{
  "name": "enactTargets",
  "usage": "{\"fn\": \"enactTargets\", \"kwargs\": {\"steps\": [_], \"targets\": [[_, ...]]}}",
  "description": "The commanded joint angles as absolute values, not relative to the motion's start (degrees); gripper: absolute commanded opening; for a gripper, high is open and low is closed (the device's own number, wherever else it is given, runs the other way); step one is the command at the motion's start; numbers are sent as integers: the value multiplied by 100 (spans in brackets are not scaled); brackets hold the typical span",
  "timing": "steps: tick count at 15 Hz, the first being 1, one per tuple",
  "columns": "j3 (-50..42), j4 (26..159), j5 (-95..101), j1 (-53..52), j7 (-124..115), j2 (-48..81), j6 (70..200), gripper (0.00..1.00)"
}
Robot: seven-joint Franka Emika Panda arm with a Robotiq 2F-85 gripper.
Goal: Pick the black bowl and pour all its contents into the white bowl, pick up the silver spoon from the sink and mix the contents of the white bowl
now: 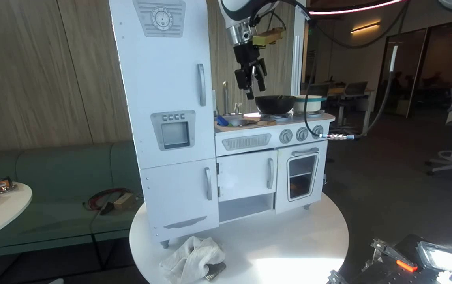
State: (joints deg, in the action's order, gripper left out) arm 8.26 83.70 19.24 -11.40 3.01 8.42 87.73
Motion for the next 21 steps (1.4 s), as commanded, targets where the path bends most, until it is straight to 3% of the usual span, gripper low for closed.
{"fn": "enactTargets", "kwargs": {"steps": [1, 10, 17, 21], "targets": [[778, 9129, 1807, -1025, -343, -294, 9129, 100], [243, 11328, 2150, -282, -630, -2564, 10942, 100], [-143, 12277, 1985, 46, -119, -2754, 11555, 100], [-56, 12183, 2024, 128, -233, -2582, 11401, 100]]}}
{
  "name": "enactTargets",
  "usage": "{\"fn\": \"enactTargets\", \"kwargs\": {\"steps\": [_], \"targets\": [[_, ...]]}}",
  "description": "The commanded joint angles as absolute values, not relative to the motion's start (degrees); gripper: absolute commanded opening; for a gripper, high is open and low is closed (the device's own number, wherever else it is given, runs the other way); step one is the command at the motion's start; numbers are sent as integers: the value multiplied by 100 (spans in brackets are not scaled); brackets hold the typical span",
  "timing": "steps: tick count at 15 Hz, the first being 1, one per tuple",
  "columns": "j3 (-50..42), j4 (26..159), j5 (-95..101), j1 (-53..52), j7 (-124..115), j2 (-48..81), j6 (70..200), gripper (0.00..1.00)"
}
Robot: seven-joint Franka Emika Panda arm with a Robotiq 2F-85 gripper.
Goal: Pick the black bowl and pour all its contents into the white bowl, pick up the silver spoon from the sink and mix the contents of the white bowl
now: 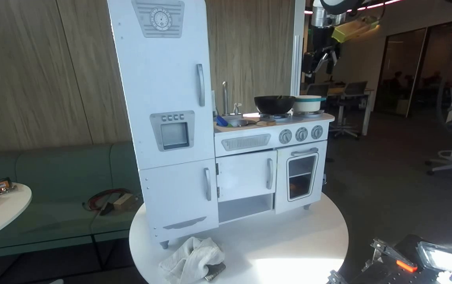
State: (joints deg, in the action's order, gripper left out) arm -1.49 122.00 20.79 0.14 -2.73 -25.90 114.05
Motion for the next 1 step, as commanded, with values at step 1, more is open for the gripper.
{"fn": "enactTargets", "kwargs": {"steps": [1], "targets": [[-56, 12184, 2023, 128, -225, -2586, 11402, 100]]}}
